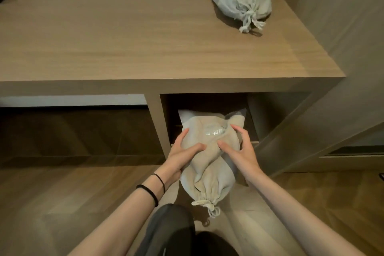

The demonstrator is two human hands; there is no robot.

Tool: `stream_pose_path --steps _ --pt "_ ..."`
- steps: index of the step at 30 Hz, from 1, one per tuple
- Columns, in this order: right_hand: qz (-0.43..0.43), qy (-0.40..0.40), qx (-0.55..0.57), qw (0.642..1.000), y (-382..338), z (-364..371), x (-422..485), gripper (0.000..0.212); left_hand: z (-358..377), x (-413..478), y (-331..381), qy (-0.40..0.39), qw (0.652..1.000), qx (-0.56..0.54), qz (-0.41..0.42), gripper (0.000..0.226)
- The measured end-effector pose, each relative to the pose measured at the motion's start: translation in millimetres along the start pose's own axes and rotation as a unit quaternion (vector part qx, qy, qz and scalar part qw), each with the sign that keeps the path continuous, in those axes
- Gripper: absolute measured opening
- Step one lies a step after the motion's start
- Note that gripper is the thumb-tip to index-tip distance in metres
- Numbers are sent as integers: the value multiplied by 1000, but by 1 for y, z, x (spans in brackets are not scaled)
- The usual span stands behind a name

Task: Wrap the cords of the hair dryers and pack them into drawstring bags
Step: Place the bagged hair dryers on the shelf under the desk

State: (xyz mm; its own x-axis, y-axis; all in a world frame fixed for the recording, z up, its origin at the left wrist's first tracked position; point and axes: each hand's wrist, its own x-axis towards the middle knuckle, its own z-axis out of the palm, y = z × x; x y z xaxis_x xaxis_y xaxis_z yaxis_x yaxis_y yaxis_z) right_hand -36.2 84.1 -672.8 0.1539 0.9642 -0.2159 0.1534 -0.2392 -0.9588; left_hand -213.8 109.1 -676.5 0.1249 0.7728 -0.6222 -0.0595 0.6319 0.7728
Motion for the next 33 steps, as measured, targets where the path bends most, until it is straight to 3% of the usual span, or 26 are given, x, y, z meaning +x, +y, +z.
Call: stream_pose_path --steps 11,22,24,26,28,30,33 --pt "-10 22 -14 1000 105 40 114 62 -15 153 -54 72 996 -17 57 85" --pt "-17 32 17 999 134 61 174 65 -6 197 -56 86 971 -150 166 75" --pt "-21 24 9 999 135 62 179 67 -6 201 -60 104 971 -99 192 74" --pt "-27 23 -1 999 134 64 180 62 -8 199 -67 143 963 30 225 75" --pt "-29 27 -35 999 134 66 180 54 -13 194 -75 154 928 183 285 73" --pt "-33 42 -123 991 135 65 180 48 -18 191 -83 149 870 323 343 72" --pt "-68 59 -309 947 138 58 171 46 -21 189 -97 204 728 514 405 73"
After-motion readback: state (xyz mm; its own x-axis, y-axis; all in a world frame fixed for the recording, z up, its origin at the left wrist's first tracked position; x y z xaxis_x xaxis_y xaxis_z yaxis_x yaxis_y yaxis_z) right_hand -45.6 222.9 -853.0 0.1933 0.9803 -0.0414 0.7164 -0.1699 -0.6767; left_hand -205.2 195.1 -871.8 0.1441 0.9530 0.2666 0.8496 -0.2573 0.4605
